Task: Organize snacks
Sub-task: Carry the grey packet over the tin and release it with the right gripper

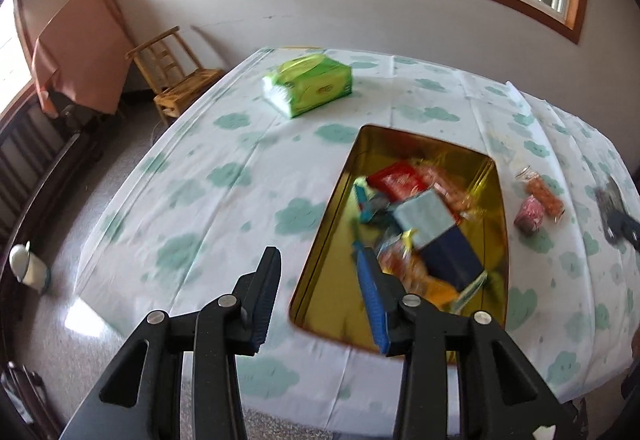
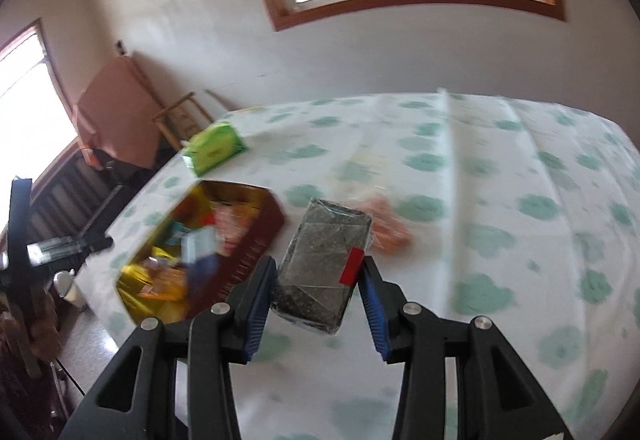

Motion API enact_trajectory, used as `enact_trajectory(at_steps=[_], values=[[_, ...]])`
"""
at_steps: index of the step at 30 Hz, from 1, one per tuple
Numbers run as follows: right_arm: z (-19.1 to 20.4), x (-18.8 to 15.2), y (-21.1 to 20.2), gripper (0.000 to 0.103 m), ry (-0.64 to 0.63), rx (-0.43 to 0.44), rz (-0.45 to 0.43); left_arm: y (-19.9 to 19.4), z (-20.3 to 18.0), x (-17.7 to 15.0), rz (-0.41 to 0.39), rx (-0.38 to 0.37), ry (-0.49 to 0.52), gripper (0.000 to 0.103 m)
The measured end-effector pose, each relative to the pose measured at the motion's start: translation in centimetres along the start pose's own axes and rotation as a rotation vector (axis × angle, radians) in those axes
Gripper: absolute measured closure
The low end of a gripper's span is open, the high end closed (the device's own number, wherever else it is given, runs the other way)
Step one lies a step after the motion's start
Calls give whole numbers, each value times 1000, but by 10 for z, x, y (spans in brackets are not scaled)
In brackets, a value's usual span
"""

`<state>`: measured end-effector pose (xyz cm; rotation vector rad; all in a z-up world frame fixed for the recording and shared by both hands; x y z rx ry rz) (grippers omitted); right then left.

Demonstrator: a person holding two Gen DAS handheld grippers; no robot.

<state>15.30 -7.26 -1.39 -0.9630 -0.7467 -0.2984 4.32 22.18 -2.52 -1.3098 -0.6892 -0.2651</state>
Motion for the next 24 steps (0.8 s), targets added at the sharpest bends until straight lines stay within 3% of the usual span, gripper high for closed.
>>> enact_trajectory(at_steps=[6, 11, 15, 24], values=[[68, 8, 46, 60, -56, 127, 63, -9, 7, -22, 3, 48, 14, 65], [115, 6, 97, 60, -75, 200, 151, -11, 10, -28, 16, 39, 11, 65], [142, 1, 137, 60, -126, 186, 209, -12, 14, -28, 13, 53, 20, 65], [157, 1, 192, 60, -145, 151, 277, -5, 19, -30, 22, 65, 36, 62]])
Point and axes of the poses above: each gripper's, at about its wrist camera, not at the fingertips, and y roughly the way its jaws point, z to its left, x to its top, the point moved 8 cm from there along y, roughly the way its jaws point, and after that the axes turned 5 degrees about y, right-handed, at the moved point
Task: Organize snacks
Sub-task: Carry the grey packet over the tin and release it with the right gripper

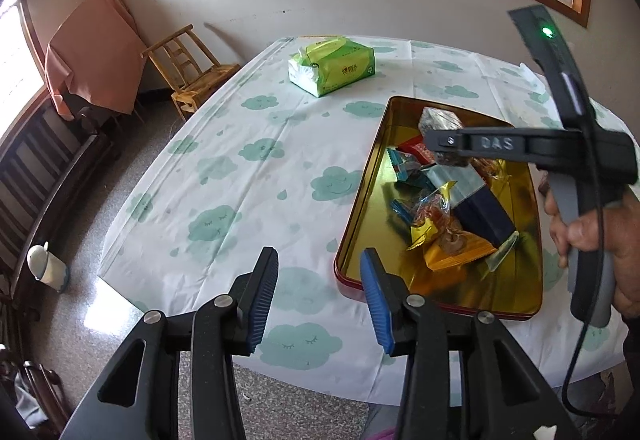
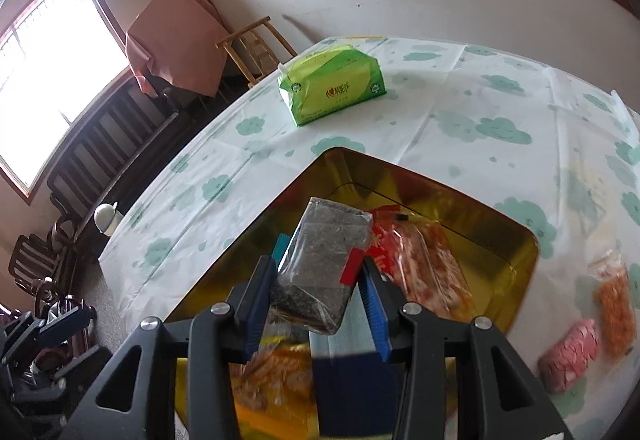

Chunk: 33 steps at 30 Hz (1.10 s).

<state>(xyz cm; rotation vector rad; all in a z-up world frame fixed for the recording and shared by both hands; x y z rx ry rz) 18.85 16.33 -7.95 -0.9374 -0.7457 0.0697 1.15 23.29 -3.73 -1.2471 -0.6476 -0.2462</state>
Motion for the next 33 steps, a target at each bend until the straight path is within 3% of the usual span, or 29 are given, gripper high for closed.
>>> enact_trajectory(at_steps=[18, 33], values=[[-1, 20, 30, 60, 14, -60, 26, 9, -1, -5, 19, -10, 10, 58], [1, 20, 30, 59, 28, -46, 27, 12, -2, -6, 23, -13, 10, 57]])
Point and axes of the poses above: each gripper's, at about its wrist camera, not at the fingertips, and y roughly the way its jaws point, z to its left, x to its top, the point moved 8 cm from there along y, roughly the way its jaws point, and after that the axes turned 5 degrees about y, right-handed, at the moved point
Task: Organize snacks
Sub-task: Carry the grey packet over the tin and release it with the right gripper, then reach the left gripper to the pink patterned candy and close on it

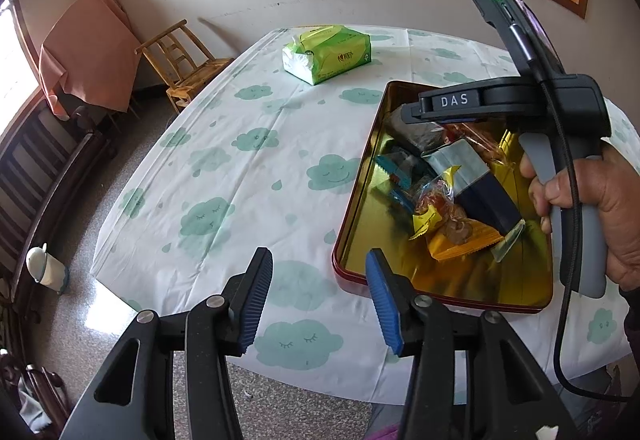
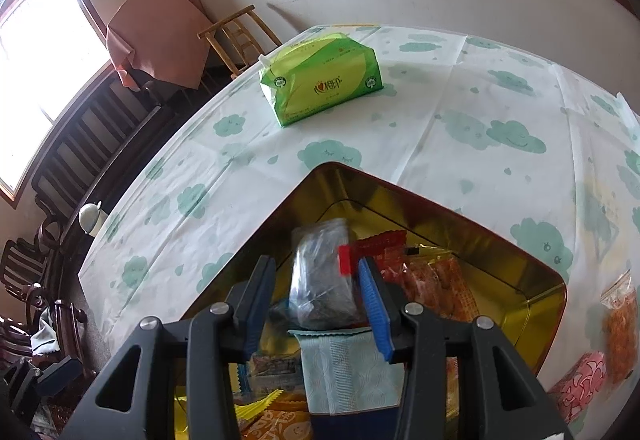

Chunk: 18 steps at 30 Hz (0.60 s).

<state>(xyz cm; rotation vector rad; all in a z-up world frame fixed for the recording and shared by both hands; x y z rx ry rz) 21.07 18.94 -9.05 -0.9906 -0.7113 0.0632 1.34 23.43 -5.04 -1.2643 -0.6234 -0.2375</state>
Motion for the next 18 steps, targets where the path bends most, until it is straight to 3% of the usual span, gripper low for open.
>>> enact_trajectory(at_steps=[18], values=[[-3, -11, -38, 59, 7, 46, -117, 3, -10, 2, 10, 6, 27, 56]])
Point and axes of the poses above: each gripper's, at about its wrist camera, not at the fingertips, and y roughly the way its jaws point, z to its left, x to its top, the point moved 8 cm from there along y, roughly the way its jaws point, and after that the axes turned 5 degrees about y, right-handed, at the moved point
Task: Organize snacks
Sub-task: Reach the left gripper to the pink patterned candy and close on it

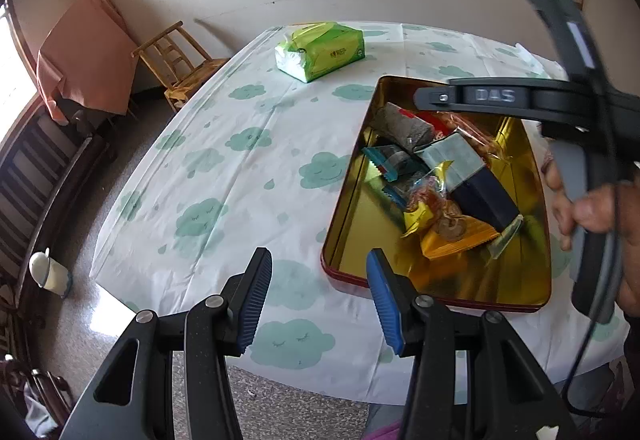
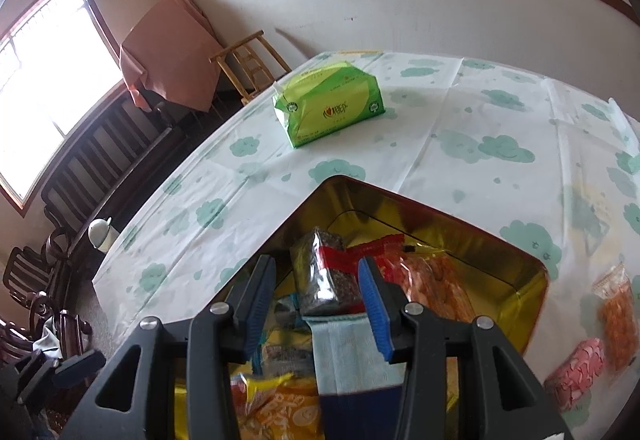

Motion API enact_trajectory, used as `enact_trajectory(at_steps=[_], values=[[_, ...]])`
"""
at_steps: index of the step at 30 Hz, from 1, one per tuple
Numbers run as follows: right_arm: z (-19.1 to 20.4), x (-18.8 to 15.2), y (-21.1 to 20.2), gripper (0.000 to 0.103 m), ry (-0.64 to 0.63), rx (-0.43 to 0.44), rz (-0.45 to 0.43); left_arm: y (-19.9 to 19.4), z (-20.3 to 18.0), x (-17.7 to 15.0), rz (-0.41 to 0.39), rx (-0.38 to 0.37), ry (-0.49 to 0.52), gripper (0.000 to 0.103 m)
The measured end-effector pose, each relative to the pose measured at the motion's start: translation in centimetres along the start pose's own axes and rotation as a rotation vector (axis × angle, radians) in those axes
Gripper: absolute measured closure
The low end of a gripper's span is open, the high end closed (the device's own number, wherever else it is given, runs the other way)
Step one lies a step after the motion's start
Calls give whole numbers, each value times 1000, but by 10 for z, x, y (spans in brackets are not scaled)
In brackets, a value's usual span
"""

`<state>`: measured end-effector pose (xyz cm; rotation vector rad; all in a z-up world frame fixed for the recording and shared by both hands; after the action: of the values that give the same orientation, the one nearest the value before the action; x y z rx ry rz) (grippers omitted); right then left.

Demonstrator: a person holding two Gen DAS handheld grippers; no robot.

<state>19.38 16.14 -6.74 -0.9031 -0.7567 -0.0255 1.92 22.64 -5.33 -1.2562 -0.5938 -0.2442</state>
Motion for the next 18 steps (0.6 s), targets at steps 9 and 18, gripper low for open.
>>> enact_trajectory(at_steps=[9, 18], values=[[-57, -22, -87, 59, 26, -62, -157, -12, -27, 14, -27, -6, 77, 52], [-208, -72, -173, 59, 36, -457, -207, -34, -90, 41, -69, -96, 192, 49]])
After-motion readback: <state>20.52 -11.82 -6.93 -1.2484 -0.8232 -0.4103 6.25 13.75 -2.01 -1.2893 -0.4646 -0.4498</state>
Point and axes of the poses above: each gripper's, at about its wrist camera, not at the fingertips, and y roughly the way its jaws point, z to its left, x to its top, the point moved 8 cm from there along y, roughly the way its jaws point, and after that the axes turned 5 degrees about y, right-handed, at the moved point
